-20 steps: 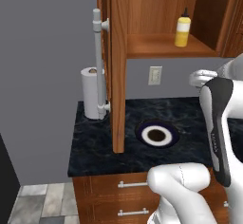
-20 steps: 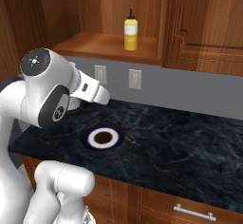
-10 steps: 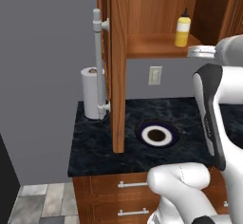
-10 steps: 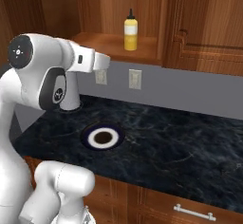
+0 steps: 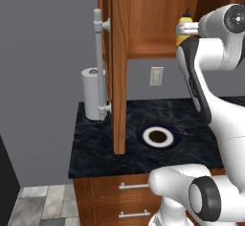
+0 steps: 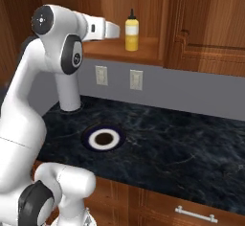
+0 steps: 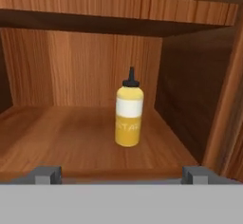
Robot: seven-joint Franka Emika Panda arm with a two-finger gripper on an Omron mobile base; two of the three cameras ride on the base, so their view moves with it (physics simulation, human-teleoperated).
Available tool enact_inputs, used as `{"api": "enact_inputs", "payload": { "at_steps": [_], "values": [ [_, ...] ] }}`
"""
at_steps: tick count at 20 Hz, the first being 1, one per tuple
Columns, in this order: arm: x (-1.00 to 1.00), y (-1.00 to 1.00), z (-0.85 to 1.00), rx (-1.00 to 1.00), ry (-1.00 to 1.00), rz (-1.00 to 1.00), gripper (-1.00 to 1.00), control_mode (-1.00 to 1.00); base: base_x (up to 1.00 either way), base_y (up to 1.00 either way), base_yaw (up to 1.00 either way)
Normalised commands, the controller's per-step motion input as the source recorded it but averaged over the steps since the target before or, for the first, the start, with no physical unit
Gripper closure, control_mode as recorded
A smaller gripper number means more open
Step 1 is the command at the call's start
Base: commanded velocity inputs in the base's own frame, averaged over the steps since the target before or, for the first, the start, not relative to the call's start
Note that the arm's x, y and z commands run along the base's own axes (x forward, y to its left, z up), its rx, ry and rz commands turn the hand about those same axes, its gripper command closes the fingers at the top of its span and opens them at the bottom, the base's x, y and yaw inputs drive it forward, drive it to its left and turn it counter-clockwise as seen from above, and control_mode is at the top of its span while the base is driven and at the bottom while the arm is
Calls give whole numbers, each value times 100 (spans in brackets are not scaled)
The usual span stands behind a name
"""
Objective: Move the hot dog bun to the plate on the dining table and place the condiment next to that plate. Then navigate to the fridge and take the sausage and place it on the plate as well.
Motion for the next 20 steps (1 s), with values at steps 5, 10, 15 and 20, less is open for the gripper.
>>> {"api": "enact_inputs", "payload": {
  "at_steps": [5, 10, 15, 20],
  "values": [
    [68, -25, 3, 0, 0, 0, -100, -100, 0, 0, 0],
    [62, -26, -6, 0, 1, -3, -100, -100, 0, 0, 0],
    [55, -1, -6, -1, 3, -8, -100, -100, 0, 0, 0],
    [37, 0, 0, 0, 7, -6, -100, -100, 0, 0, 0]
  ]
}}
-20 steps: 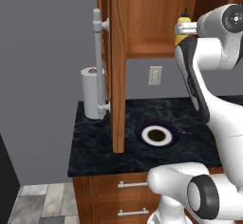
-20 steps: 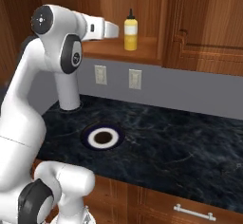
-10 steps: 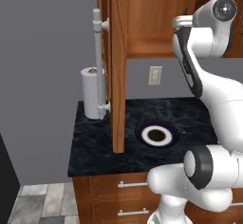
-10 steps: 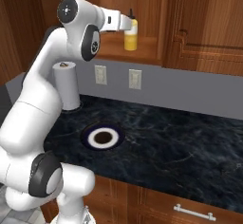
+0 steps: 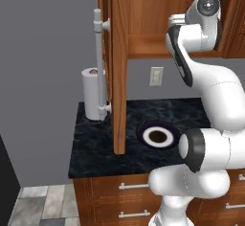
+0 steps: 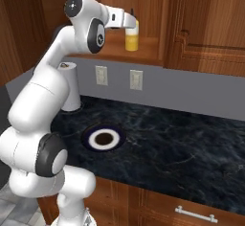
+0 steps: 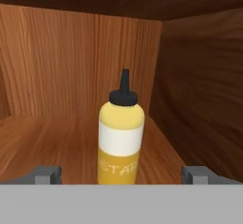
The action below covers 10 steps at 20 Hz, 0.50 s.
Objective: Move the hot dog bun to the plate on the dining table and place the condiment next to that plate. Then navigate to the fridge and take the sausage and place it on the plate as well.
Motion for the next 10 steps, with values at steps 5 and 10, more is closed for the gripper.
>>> {"api": "enact_inputs", "payload": {
  "at_steps": [5, 10],
  "values": [
    [21, 0, 0, 0, 7, -5, -100, -100, 0, 0, 0],
    [15, -9, -6, 0, 2, -5, -100, -100, 0, 0, 0]
  ]
}}
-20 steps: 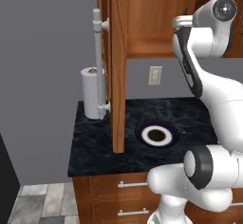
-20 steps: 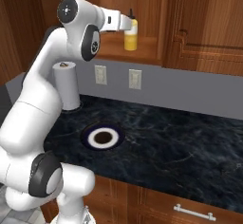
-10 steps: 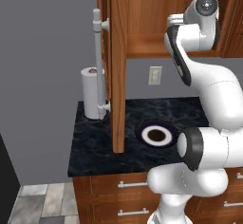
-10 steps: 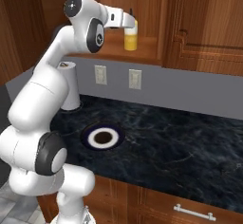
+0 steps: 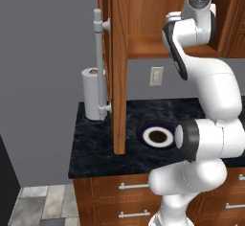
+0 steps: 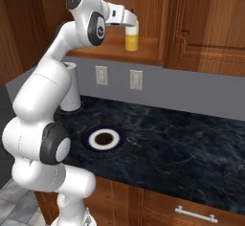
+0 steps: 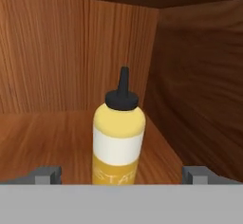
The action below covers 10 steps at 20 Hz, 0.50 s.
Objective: Move the hot dog bun to the plate on the dining table and place the condiment next to that plate. Then navigate to the fridge and take the sausage and place it on the plate as well.
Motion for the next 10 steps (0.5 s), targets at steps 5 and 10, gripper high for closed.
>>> {"api": "enact_inputs", "payload": {
  "at_steps": [5, 10],
  "values": [
    [14, -19, -18, 0, 0, -6, -100, -100, 0, 0, 0],
    [20, -8, -16, 0, 0, -2, -100, -100, 0, 0, 0]
  ]
}}
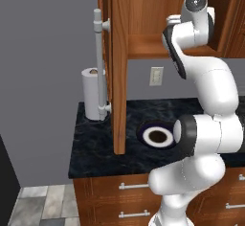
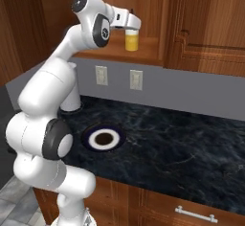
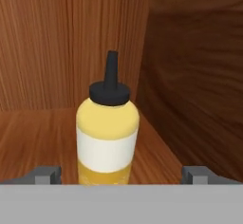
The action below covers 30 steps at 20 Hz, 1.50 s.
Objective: Move the hot dog bun to the plate on the dining table and place the condiment next to that plate. Then navigate to the fridge and take the sausage and place it on the plate as well.
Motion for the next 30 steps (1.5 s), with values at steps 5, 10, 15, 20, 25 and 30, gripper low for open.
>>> {"api": "enact_inputs", "payload": {
  "at_steps": [5, 10, 15, 20, 25, 30],
  "values": [
    [36, 0, 0, 0, 0, 0, -100, -100, 0, 0, 0],
    [30, -1, 0, 0, 0, 0, -100, -100, 0, 0, 0],
    [9, -12, -5, 0, 0, 0, -100, -100, 0, 0, 0],
    [6, -19, -9, 0, 0, 0, 100, -100, 0, 0, 0],
    [1, -5, -7, 0, 0, 0, 100, -100, 0, 0, 0],
    [-3, 7, 0, 0, 0, 0, 100, -100, 0, 0, 0]
  ]
}}
